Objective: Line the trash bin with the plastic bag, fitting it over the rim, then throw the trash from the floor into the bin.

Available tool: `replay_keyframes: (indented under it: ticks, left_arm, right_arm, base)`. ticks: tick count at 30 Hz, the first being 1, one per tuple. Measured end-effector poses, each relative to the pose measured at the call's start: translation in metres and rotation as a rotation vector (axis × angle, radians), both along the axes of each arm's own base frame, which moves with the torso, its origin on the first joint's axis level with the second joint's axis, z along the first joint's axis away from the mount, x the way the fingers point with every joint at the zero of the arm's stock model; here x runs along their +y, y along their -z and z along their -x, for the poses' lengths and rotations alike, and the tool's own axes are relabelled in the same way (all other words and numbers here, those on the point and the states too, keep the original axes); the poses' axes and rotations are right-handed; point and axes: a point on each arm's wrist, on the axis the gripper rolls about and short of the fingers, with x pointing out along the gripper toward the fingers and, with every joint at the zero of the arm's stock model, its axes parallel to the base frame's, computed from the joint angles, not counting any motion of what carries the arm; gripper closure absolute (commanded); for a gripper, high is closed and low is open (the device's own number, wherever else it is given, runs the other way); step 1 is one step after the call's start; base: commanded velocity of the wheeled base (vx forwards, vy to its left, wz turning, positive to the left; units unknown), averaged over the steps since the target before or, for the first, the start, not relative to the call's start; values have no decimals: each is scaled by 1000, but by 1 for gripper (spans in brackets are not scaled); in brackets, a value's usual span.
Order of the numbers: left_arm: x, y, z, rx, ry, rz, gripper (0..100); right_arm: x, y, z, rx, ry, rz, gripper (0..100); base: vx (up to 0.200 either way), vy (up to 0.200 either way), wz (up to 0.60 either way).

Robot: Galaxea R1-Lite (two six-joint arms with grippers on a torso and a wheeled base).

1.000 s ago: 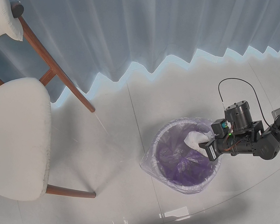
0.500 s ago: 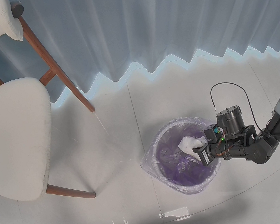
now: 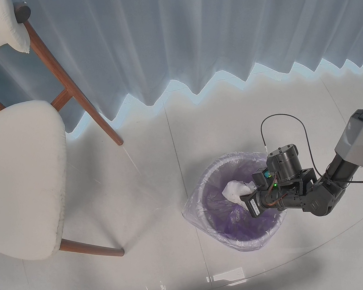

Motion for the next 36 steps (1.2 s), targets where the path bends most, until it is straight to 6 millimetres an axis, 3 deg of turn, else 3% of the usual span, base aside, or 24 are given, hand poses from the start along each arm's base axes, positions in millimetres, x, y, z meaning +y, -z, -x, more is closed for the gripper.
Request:
replay_keyframes:
  ticks: [16, 36]
  left_arm:
    - [0, 0, 0, 0, -1, 1, 0]
    - [0, 0, 0, 0, -1, 1, 0]
  right_arm:
    - [4, 24, -22, 14, 22, 10, 100]
    - [22, 37, -29, 14, 39, -7, 100]
  base:
    - [0, 0, 0]
    - [0, 0, 0]
